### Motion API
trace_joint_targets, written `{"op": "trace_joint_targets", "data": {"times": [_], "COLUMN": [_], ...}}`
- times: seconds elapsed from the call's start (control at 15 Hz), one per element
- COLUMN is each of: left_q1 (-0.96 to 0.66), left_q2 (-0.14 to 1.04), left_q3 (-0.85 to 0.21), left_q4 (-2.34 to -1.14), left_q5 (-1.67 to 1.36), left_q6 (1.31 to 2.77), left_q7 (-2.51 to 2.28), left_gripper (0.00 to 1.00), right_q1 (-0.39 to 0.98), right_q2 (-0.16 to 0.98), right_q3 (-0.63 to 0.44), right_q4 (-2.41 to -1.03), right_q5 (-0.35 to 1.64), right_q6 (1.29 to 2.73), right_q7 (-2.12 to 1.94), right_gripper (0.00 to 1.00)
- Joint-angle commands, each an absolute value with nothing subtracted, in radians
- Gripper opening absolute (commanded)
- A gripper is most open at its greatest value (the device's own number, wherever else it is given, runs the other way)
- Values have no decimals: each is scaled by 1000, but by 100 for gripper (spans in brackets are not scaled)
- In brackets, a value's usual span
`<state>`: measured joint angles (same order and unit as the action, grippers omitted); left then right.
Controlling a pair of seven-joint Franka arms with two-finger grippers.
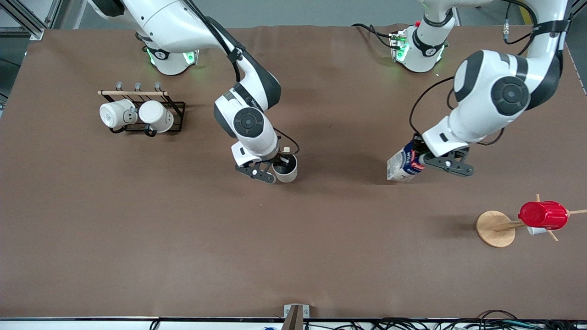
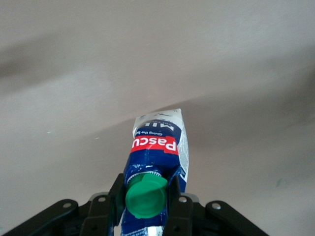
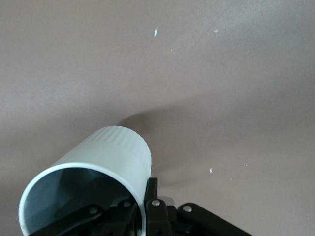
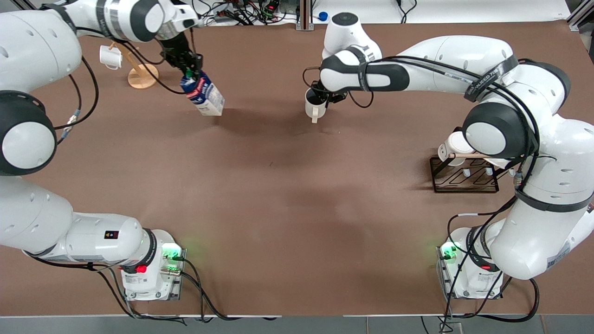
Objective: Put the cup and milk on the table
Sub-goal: 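Carry the mug and carton toward the table middle with both grippers, then set the mug down with the right gripper while the left gripper carries the carton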
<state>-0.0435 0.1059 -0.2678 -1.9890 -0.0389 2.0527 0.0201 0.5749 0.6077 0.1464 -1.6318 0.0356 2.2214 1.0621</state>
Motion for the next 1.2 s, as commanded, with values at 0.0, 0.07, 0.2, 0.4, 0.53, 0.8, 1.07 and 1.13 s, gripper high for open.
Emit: {"op": "trace_joint_targets", "data": {"times": [0.0, 0.07, 0.2, 0.4, 0.53, 0.8, 1.07, 1.13], "left_q1": [-55, -58, -63, -86, -87, -95, -101, -103], "left_q2": [150, 166, 213, 297, 325, 415, 494, 509], "left_q3": [-320, -351, -400, -475, -534, -604, -675, -683], "left_q4": [-1928, -1913, -1864, -1789, -1781, -1724, -1700, -1694], "left_q5": [-40, -40, -38, 1, 63, 84, 214, 222], "left_q6": [2033, 2033, 2033, 2033, 2037, 2043, 2048, 2048], "left_q7": [-67, -102, -164, -305, -363, -474, -549, -575], "left_gripper": [2, 2, 1, 1, 1, 1, 0, 0], "right_q1": [591, 594, 606, 589, 574, 505, 324, 263], "right_q2": [586, 594, 615, 612, 582, 436, 252, 211], "right_q3": [152, 152, 152, 153, 153, 150, 140, 138], "right_q4": [-1689, -1692, -1695, -1692, -1692, -1690, -1687, -1683], "right_q5": [11, 11, 11, 11, 12, 9, -20, -20], "right_q6": [2256, 2266, 2301, 2293, 2257, 2097, 1922, 1886], "right_q7": [1101, 1101, 1103, 1101, 1101, 1072, 840, 751], "right_gripper": [9, 11, 19, 90, 95, 100, 100, 100]}}
